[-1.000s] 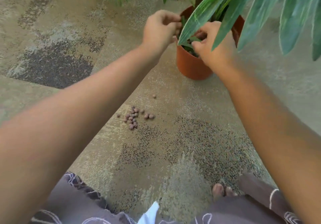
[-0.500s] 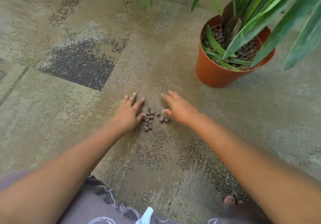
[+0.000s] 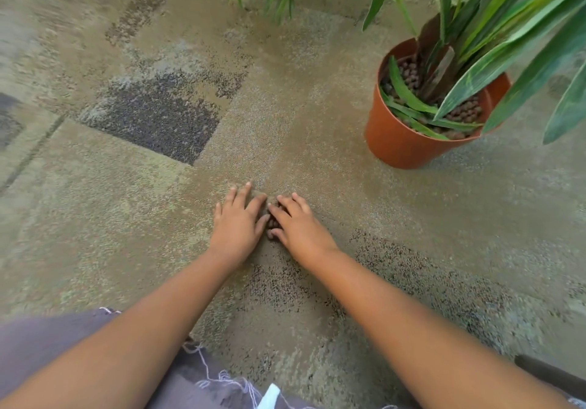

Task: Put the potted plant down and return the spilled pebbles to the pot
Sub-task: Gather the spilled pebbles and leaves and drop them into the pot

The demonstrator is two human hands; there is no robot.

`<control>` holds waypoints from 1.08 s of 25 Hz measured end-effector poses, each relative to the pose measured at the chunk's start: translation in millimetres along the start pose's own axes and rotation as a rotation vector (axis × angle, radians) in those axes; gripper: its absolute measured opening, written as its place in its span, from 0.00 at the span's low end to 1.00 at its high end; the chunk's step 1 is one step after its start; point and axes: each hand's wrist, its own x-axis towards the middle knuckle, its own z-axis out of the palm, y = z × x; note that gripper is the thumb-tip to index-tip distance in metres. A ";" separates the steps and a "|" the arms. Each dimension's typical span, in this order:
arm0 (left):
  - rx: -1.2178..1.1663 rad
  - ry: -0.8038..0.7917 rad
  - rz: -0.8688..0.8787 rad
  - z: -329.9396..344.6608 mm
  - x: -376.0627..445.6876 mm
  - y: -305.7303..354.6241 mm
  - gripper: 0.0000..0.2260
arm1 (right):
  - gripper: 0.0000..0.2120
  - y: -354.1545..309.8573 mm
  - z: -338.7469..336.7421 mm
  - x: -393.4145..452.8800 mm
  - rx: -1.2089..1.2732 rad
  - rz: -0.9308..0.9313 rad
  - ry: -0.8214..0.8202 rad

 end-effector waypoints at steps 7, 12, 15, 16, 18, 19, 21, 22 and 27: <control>-0.179 0.100 0.023 4.5 -10.3 -16.0 0.18 | 0.13 -7.4 -11.0 4.6 -0.061 -0.081 0.032; -0.228 0.167 0.051 -1.4 -17.3 -2.6 0.13 | 0.14 -16.9 -11.6 9.1 -0.099 -0.102 -0.016; -0.346 0.197 -0.075 -7.6 -12.9 4.3 0.17 | 0.12 -10.6 -16.8 13.2 0.257 0.061 0.035; -0.374 0.199 -0.107 -9.5 -9.7 5.4 0.19 | 0.11 -7.2 -20.0 15.2 0.381 0.131 0.052; -0.380 0.181 -0.110 -12.0 -1.6 6.8 0.18 | 0.10 -0.9 -27.6 17.3 0.547 0.241 0.082; -0.362 0.168 -0.093 -12.1 1.8 7.3 0.15 | 0.09 2.3 -32.4 17.9 0.576 0.274 0.107; -0.322 0.150 -0.069 -13.0 7.2 8.3 0.11 | 0.09 9.1 -37.7 19.4 0.614 0.311 0.129; -0.304 0.149 -0.059 -13.6 9.3 8.5 0.10 | 0.09 10.9 -38.5 19.1 0.640 0.322 0.119; -0.262 0.135 0.005 -10.4 14.6 13.3 0.06 | 0.09 19.4 -39.9 15.4 0.737 0.386 0.104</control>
